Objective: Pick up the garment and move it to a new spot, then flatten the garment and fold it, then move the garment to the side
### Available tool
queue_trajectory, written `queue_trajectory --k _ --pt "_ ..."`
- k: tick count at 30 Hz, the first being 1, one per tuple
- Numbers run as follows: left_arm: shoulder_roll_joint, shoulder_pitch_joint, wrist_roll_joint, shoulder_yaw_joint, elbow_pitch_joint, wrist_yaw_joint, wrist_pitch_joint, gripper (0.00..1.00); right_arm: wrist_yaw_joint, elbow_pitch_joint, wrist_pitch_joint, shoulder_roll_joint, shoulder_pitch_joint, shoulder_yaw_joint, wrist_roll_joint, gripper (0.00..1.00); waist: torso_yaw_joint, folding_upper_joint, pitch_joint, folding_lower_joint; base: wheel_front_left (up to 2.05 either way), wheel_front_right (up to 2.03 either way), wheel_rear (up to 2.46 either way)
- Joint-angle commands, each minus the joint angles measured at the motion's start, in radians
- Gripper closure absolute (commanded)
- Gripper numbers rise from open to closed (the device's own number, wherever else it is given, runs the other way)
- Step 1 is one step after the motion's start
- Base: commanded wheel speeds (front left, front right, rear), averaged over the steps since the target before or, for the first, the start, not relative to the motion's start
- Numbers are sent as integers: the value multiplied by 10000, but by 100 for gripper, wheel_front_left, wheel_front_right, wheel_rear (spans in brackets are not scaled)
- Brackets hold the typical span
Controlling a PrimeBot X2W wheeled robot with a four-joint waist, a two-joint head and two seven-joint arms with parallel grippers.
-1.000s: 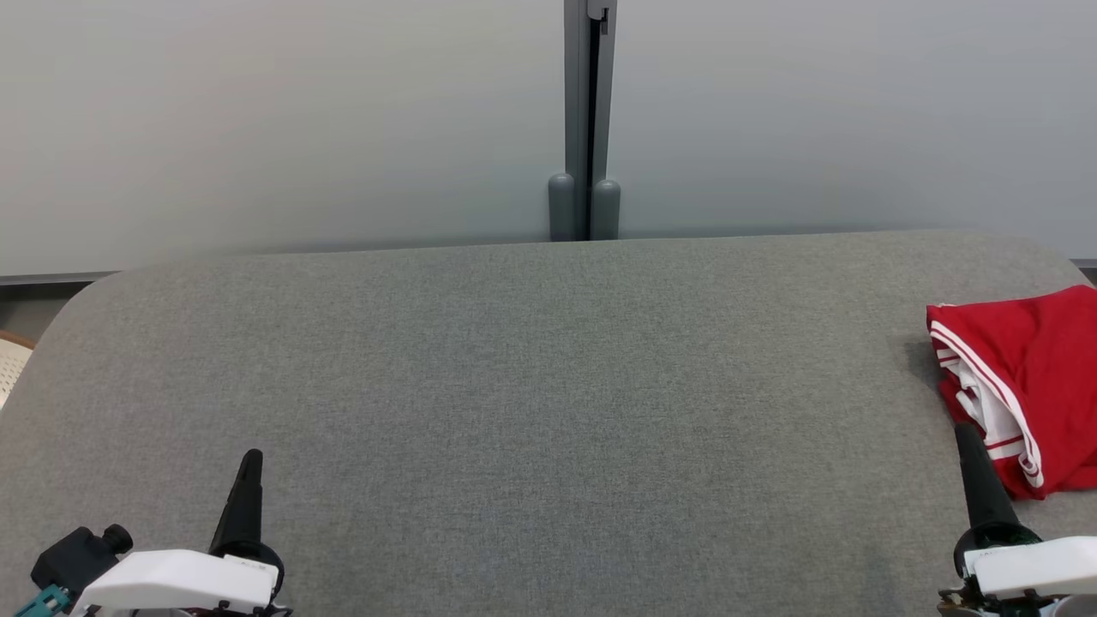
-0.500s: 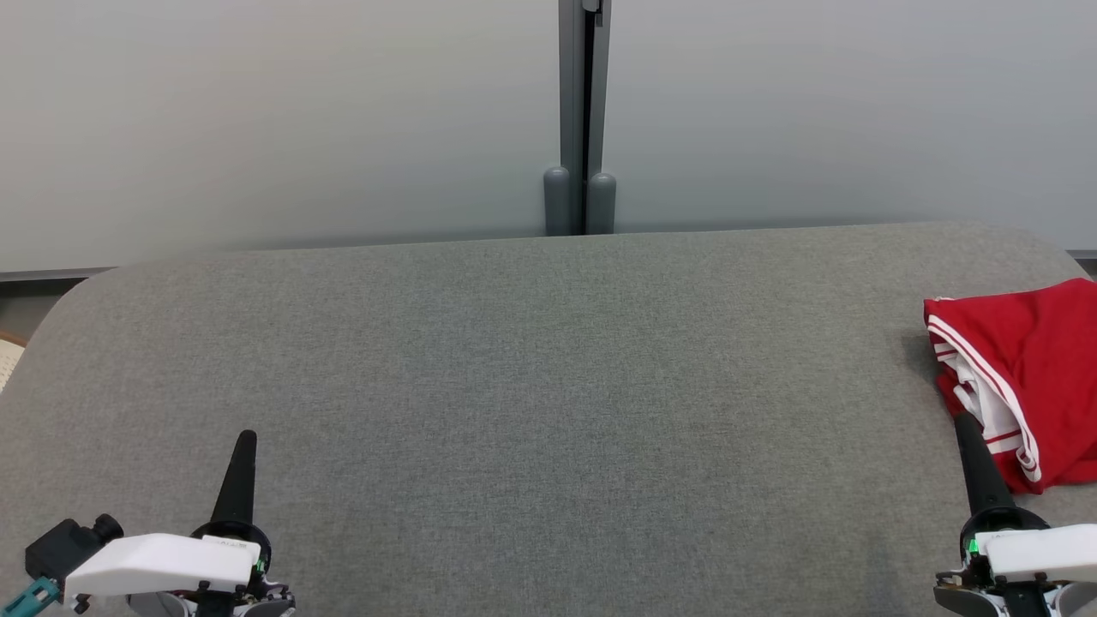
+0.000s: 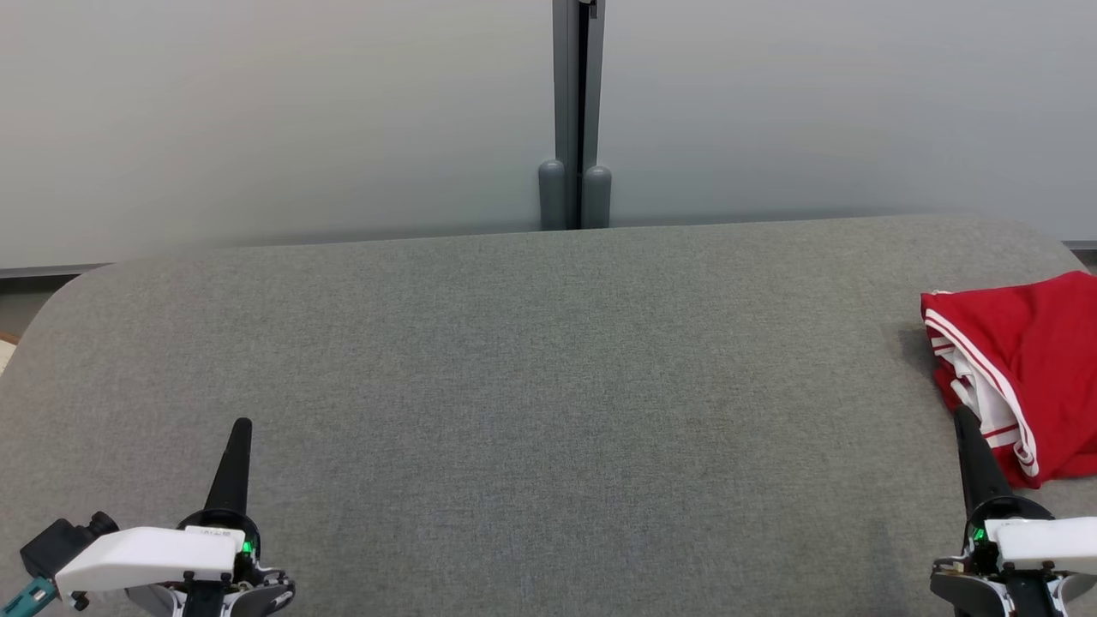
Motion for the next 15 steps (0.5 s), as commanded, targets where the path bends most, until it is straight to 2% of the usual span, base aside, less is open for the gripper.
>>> queue_trajectory --k 1,15 --pt "46 -226 -168 100 -19 -50 34 100 1 1 61 -34 -213 -51 204 100 -5 0 8 0 0 0 0" --pt "-135 -424 -1072 373 101 -226 285 100 1 344 108 14 -472 -101 1302 100 -77 0 114 0 0 0 0"
